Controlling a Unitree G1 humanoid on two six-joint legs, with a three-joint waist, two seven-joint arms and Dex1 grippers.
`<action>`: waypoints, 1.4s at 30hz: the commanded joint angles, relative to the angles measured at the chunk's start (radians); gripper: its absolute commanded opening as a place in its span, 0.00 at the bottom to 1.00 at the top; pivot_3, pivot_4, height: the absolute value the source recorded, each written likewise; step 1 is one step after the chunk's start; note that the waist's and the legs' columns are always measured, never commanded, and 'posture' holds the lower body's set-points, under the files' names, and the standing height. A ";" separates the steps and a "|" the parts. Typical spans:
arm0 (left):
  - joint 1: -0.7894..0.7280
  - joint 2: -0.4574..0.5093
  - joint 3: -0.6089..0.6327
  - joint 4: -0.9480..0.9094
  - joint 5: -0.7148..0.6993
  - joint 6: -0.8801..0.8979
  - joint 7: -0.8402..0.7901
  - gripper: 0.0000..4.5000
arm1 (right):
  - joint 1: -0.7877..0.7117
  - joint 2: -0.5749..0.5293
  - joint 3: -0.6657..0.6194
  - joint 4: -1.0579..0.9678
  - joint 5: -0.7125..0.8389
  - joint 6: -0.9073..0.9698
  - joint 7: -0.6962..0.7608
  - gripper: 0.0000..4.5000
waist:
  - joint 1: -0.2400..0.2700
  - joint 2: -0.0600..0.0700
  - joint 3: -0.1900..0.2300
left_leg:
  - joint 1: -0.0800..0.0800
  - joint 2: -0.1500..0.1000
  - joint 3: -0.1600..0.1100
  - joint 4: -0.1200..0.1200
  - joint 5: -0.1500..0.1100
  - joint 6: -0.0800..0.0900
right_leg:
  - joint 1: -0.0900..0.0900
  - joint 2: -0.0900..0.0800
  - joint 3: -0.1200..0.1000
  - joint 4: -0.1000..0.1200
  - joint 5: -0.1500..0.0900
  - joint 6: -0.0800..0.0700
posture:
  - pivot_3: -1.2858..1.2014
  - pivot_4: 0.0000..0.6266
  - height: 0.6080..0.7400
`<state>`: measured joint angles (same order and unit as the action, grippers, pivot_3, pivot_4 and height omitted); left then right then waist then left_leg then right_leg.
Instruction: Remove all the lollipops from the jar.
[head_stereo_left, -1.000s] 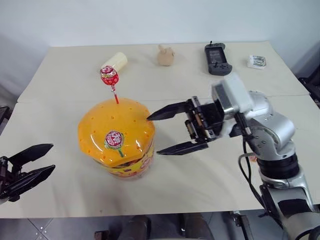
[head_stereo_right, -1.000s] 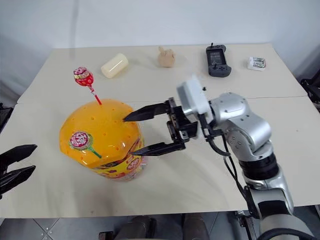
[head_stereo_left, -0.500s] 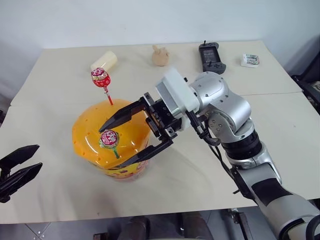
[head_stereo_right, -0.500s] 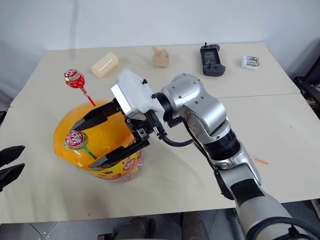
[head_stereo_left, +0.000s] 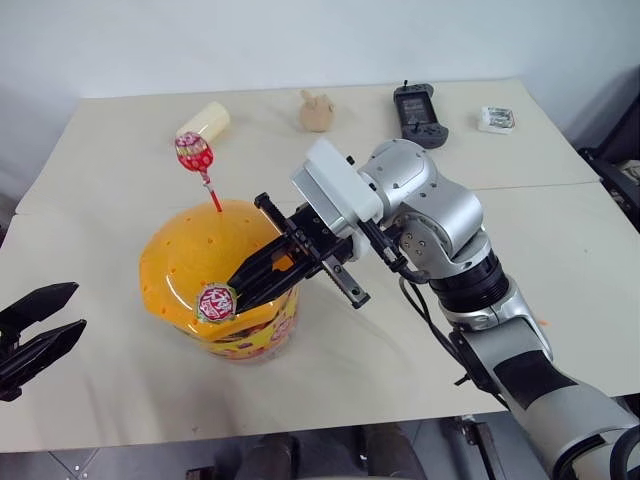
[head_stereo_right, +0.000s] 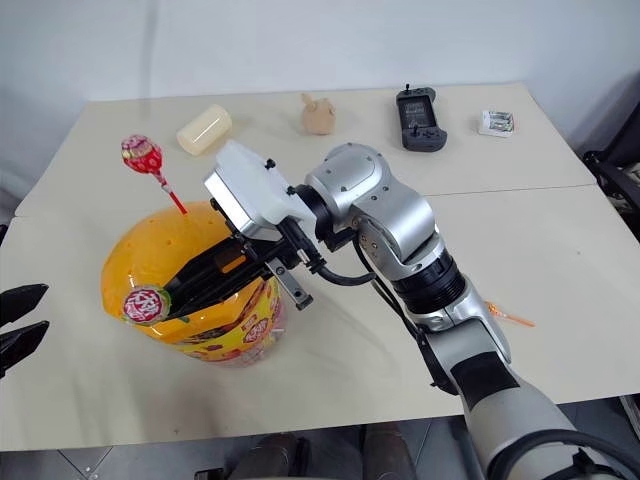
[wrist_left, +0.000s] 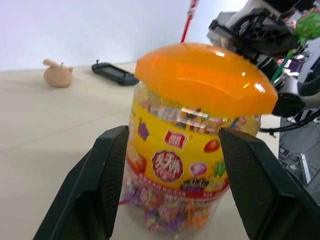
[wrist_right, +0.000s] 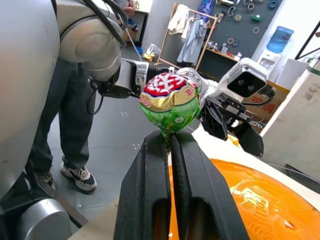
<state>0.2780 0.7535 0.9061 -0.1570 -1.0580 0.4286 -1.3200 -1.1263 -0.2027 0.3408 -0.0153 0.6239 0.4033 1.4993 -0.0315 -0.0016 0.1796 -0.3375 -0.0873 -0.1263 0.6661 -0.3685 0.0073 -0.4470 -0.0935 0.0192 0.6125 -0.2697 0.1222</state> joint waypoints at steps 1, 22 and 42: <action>-0.008 -0.011 0.039 -0.068 -0.067 0.016 0.034 0.68 | 0.001 0.026 -0.091 -0.021 0.135 0.071 0.016 0.01 | 0.000 0.000 0.000 | 0.000 0.000 0.000 0.000 0.000 0.000 | 0.000 0.000 0.000 0.000 0.000 0.000 | 0.52 0.24 1.00; -0.040 0.056 -0.044 -0.318 -0.130 0.049 0.034 0.68 | 0.436 -0.859 -0.372 0.314 -0.304 -0.193 -0.035 0.01 | 0.029 0.004 0.003 | -0.004 -0.001 0.004 -0.001 -0.003 0.004 | -0.003 -0.001 0.000 -0.005 0.000 0.000 | 0.52 0.24 1.00; -0.108 0.062 -0.071 -0.290 -0.139 0.060 0.058 0.68 | 0.625 -0.874 -0.490 0.644 -0.335 -0.415 -0.118 0.62 | 0.026 0.008 0.003 | 0.002 0.005 0.018 0.012 -0.004 0.002 | 0.001 0.000 0.000 -0.002 0.003 0.001 | 0.52 0.24 1.00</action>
<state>0.1740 0.8219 0.8049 -0.4527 -1.1748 0.4938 -1.2776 -0.4767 -1.0834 -0.0979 0.6861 0.2110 -0.0010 1.3234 -0.0054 0.0063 0.1825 -0.3354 -0.0819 -0.1081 0.6780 -0.3730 0.0095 -0.4463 -0.0929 0.0196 0.6106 -0.2662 0.1232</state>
